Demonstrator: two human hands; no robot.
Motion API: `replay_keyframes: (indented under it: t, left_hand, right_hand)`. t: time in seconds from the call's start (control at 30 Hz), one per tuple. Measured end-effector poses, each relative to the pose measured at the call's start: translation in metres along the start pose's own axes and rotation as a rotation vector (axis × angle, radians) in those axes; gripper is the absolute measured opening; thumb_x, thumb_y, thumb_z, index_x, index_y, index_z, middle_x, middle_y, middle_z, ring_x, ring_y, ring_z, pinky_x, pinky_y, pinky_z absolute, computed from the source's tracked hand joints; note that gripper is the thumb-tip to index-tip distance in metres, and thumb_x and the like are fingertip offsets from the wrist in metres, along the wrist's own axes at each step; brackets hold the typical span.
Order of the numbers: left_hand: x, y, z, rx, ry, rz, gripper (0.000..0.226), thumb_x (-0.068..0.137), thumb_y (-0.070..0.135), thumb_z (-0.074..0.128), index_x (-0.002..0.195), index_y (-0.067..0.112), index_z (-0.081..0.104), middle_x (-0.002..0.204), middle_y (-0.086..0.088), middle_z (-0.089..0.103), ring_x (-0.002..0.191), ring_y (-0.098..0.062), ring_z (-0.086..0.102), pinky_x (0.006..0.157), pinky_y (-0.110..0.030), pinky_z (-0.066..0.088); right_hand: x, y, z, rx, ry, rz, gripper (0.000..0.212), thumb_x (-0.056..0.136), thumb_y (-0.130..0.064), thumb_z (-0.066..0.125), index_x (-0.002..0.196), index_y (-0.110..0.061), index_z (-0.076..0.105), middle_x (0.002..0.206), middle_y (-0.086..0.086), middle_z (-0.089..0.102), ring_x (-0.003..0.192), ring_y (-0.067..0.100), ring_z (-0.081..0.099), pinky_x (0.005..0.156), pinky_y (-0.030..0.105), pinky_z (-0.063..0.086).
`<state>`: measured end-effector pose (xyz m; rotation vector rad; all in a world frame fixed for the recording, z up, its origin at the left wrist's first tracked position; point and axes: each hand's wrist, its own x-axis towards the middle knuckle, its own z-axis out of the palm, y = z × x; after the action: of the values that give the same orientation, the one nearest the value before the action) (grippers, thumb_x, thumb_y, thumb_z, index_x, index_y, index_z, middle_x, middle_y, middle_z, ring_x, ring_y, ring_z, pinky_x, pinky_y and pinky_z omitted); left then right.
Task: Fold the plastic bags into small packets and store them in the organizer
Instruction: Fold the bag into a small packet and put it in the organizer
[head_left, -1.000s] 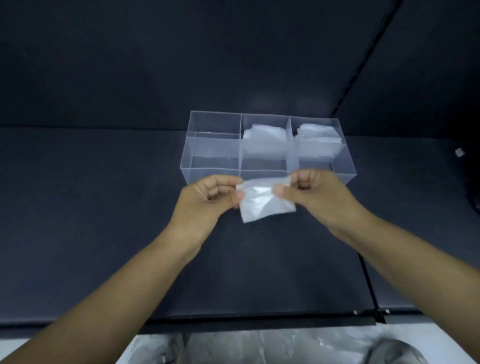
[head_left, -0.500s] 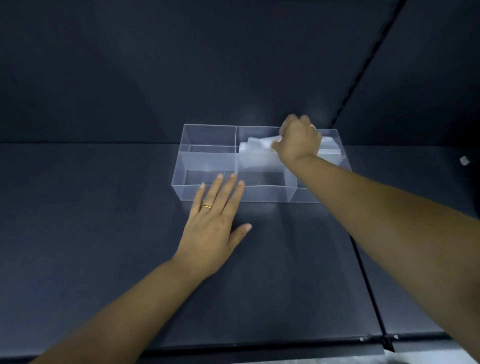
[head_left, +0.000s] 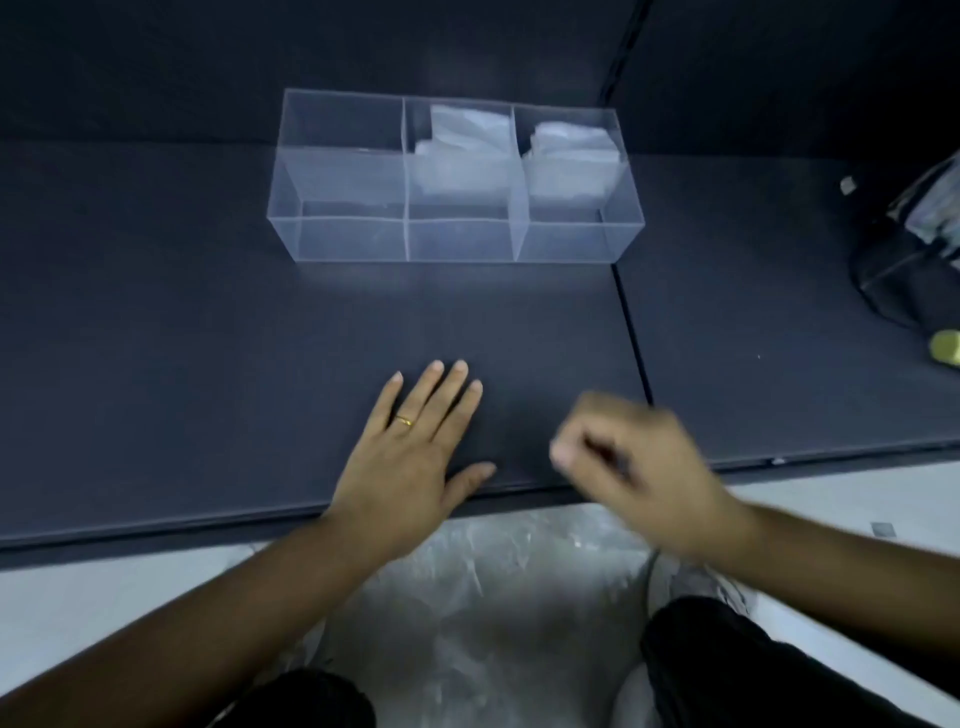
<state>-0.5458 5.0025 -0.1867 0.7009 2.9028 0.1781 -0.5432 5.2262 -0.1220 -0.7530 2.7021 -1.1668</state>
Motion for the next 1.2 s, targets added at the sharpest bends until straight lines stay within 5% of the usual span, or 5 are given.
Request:
replay_keyframes:
  t: [0.13,0.4,0.63,0.83,1.2]
  left_hand:
    - [0.001,0.0,0.002,0.009,0.006,0.004,0.074,0.094,0.06,0.013,0.151,0.014,0.022,0.159,-0.005,0.019,0.147,-0.023,0.014,0.119,-0.047,0.013]
    - [0.002,-0.003,0.004,-0.023,-0.001,-0.003,0.074,0.094,0.06,0.013,0.151,0.015,0.022,0.159,-0.005,0.018,0.147,-0.022,0.012,0.119,-0.048,0.012]
    - [0.001,-0.005,-0.014,-0.37,-0.025,-0.034,0.067,0.091,0.061,0.02,0.148,0.027,0.028,0.159,0.008,0.013,0.147,-0.006,-0.002,0.119,-0.032,-0.006]
    - [-0.011,0.002,-0.068,-1.512,-0.467,0.057,0.07,0.08,0.054,0.067,0.138,0.022,0.046,0.137,0.004,0.056,0.129,-0.011,0.049,0.103,-0.025,0.041]
    - [0.006,-0.047,-0.057,-1.352,0.059,-0.491,0.03,0.074,0.045,0.064,0.062,0.018,0.07,0.06,0.004,0.065,0.053,-0.003,0.055,0.054,-0.013,0.044]
  right_hand:
    - [-0.095,0.048,0.044,-0.359,-0.53,0.377,0.046,0.09,-0.061,0.045,0.115,-0.027,0.062,0.125,-0.01,0.056,0.112,0.008,0.054,0.088,0.022,0.041]
    - [-0.097,0.108,0.082,-0.12,0.018,1.062,0.07,0.077,-0.05,0.071,0.126,-0.01,0.042,0.118,0.005,0.05,0.11,0.026,0.051,0.085,0.032,0.043]
    - [-0.057,0.032,0.051,0.269,-0.472,0.604,0.032,0.078,-0.04,0.075,0.062,-0.019,0.058,0.061,-0.01,0.054,0.056,0.0,0.048,0.06,0.02,0.037]
    - [0.008,-0.028,-0.028,0.723,-0.16,0.387,0.018,0.086,-0.031,0.065,0.072,-0.022,0.072,0.069,-0.009,0.069,0.062,0.003,0.064,0.059,0.012,0.047]
    - [0.055,0.045,-0.05,0.022,0.403,0.621,0.008,0.086,-0.034,0.067,0.087,-0.029,0.062,0.094,0.0,0.064,0.077,0.001,0.057,0.073,0.023,0.048]
